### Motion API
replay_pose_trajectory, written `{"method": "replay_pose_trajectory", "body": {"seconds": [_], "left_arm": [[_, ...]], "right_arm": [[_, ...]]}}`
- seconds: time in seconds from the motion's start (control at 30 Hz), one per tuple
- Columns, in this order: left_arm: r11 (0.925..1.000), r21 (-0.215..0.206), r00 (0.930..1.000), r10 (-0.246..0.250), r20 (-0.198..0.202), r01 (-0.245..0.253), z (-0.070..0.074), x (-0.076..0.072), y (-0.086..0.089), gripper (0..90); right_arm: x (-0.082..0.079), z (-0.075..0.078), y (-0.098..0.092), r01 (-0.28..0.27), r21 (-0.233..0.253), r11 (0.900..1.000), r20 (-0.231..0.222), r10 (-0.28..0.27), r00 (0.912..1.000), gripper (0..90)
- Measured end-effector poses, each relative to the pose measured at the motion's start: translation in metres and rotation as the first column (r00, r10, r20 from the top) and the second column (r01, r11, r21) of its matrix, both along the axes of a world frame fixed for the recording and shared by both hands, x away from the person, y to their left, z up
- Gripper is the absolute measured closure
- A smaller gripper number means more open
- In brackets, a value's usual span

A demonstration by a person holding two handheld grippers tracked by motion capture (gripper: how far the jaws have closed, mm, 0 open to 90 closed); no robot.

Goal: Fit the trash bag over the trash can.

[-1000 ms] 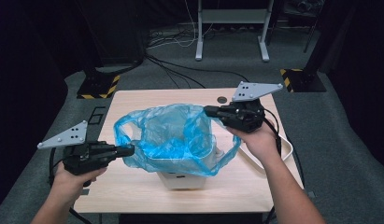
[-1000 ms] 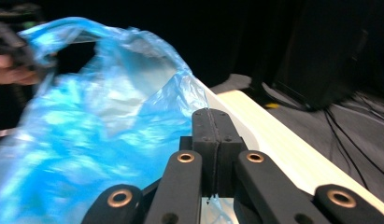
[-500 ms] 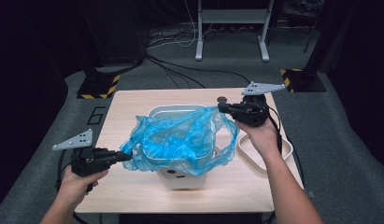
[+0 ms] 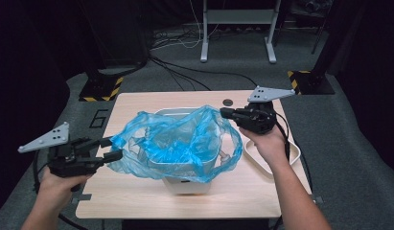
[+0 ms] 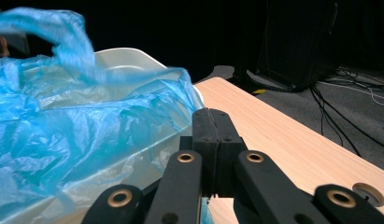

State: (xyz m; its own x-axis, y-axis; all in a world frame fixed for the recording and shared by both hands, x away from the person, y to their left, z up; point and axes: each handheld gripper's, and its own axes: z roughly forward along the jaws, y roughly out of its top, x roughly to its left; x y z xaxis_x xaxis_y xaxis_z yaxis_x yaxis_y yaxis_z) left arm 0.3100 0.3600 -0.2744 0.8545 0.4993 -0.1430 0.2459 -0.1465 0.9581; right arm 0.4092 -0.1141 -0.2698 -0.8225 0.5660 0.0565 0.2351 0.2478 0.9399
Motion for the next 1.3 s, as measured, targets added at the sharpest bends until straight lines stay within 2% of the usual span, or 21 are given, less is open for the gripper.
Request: {"method": "replay_pose_trajectory", "body": {"seconds": [0.13,0.27,0.37,0.47,0.57,0.8,0.9,1.07,1.3], "left_arm": [[0.9996,-0.026,1.0,0.005,0.005,-0.005,0.005,-0.009,0.01,41.8],[0.9998,-0.011,0.9999,0.014,0.001,-0.014,0.005,-0.014,0.014,40.6],[0.9998,-0.003,0.9998,0.018,0.006,-0.018,0.012,-0.011,0.012,41.0],[0.9999,0.008,0.9997,0.009,0.022,-0.009,0.024,-0.002,0.005,41.7],[0.9999,0.0,0.9995,-0.017,0.026,0.017,0.036,0.009,-0.005,42.2],[0.9972,0.051,0.9978,-0.057,0.033,0.055,0.056,0.041,-0.04,43.0],[0.9926,0.108,0.9979,-0.06,0.024,0.057,0.058,0.055,-0.054,42.7],[0.9841,0.158,0.9964,-0.084,0.009,0.081,0.055,0.065,-0.068,44.6],[0.9806,0.183,0.9974,-0.072,0.002,0.07,0.045,0.071,-0.067,49.0]], "right_arm": [[-0.002,0.002,-0.001,-0.002,-0.001,1.0,0.007,0.002,1.0,89.9],[-0.001,0.001,-0.003,0.0,0.001,1.0,0.001,0.0,1.0,89.9],[-0.002,0.002,-0.002,-0.003,0.002,1.0,0.003,0.003,1.0,89.9],[-0.004,0.002,0.0,-0.009,0.002,1.0,0.007,0.009,0.9999,89.9],[-0.005,0.003,0.001,-0.014,0.0,1.0,0.012,0.014,0.9998,89.9],[-0.006,0.004,-0.001,-0.02,0.006,1.0,0.012,0.02,0.9997,89.8],[-0.007,0.004,0.0,-0.022,0.005,1.0,0.012,0.022,0.9997,89.9],[-0.006,0.004,0.0,-0.023,0.007,1.0,0.009,0.023,0.9997,89.8],[-0.005,0.003,-0.001,-0.021,0.01,1.0,0.011,0.021,0.9997,89.8]]}}
